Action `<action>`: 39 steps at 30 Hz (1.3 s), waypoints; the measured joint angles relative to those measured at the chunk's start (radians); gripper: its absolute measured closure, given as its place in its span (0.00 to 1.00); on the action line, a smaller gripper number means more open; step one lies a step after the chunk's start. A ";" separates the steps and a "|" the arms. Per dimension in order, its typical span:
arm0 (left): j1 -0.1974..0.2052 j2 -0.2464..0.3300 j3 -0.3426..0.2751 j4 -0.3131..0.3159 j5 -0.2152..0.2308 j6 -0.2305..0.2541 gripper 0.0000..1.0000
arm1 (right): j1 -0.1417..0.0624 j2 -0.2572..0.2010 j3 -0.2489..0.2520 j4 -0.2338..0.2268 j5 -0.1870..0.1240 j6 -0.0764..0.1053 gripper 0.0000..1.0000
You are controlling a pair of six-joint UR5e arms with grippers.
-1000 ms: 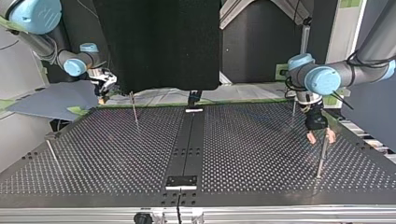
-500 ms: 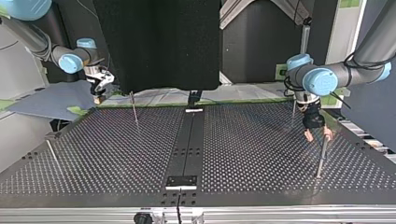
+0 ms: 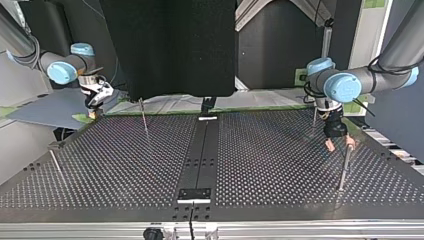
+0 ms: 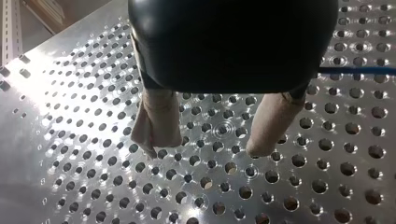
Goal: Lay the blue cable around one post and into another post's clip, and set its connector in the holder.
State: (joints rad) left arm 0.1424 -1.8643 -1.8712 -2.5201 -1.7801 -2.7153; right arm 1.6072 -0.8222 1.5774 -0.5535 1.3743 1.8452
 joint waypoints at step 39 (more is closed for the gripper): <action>-0.006 0.000 0.000 -0.003 0.018 -0.029 0.00 | 0.017 -0.382 0.003 0.115 0.009 -0.216 0.98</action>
State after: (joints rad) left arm 0.1364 -1.8643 -1.8713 -2.5230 -1.7617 -2.7439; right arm 1.6238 -1.2039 1.5802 -0.4383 1.3834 1.6287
